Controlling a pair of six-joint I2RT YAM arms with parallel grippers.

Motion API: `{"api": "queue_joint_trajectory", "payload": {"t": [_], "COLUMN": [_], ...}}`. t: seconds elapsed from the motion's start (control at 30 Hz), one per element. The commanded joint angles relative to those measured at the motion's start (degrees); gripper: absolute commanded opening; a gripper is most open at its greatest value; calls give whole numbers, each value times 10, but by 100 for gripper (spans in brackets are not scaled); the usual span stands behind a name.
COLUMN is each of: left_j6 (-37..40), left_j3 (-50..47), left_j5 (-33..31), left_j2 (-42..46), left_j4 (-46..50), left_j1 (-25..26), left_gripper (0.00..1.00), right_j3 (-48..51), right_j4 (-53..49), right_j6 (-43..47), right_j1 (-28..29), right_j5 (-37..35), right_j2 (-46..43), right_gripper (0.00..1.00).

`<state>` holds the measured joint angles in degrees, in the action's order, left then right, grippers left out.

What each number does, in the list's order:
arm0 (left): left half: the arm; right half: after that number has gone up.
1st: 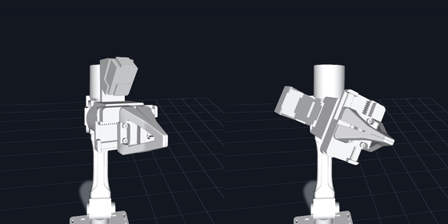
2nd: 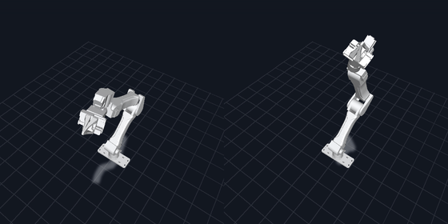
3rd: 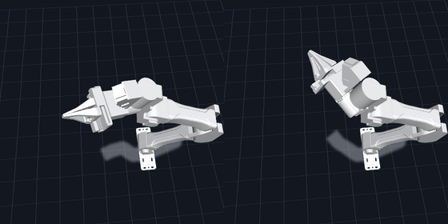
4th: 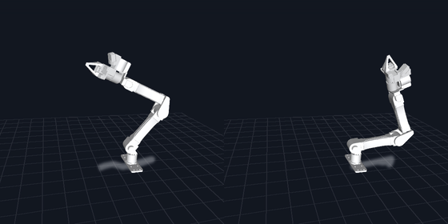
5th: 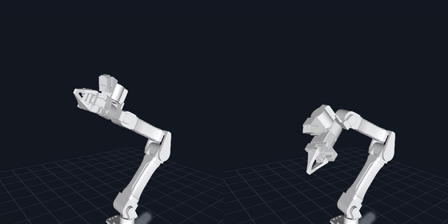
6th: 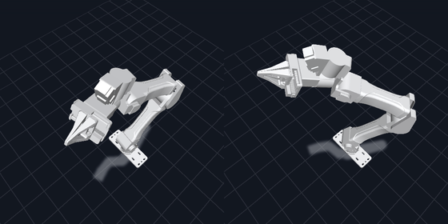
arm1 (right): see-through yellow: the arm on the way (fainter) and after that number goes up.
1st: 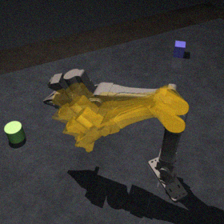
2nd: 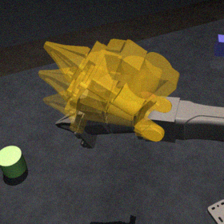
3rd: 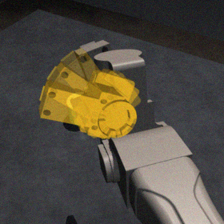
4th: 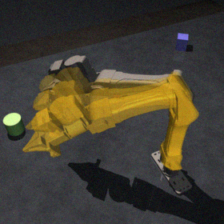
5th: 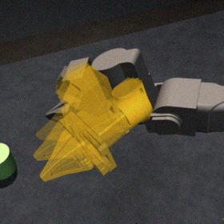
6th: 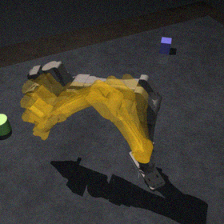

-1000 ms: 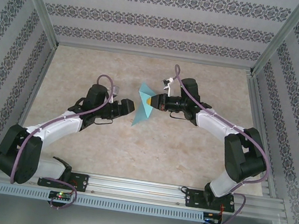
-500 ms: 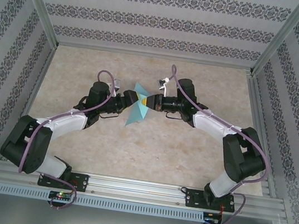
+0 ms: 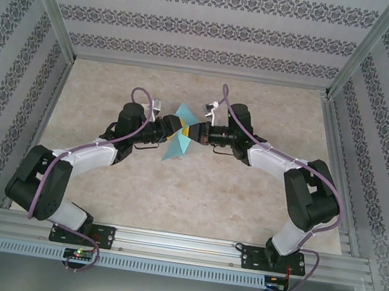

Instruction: Fold a paper plane with a square sheet of paper (pick it up from the middle)

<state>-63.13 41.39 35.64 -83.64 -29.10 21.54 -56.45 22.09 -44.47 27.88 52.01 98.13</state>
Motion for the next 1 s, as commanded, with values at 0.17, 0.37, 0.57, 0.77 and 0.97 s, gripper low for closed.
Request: {"api": "queue_joint_trajectory", "payload": {"t": [0.17, 0.37, 0.57, 0.77, 0.97], "left_j6": [18, 26, 32, 39, 47], "left_j3": [17, 21, 22, 22, 24], "left_j5": [17, 24, 26, 26, 22], "left_j2": [-2, -7, -9, -9, -10], "left_j4": [-2, 10, 13, 21, 37], "left_j1": [6, 6, 6, 6, 6], "left_gripper": [40, 36, 27, 23, 15], "right_j3": [15, 14, 15, 22, 26], "right_j4": [27, 26, 29, 30, 27], "right_j6": [-20, -25, -29, -32, -30], "right_j1": [-11, -13, -14, -18, -20], "right_j5": [1, -2, 0, -3, -5], "right_j2": [7, 9, 9, 7, 1], "right_gripper": [1, 4, 6, 9, 14]}}
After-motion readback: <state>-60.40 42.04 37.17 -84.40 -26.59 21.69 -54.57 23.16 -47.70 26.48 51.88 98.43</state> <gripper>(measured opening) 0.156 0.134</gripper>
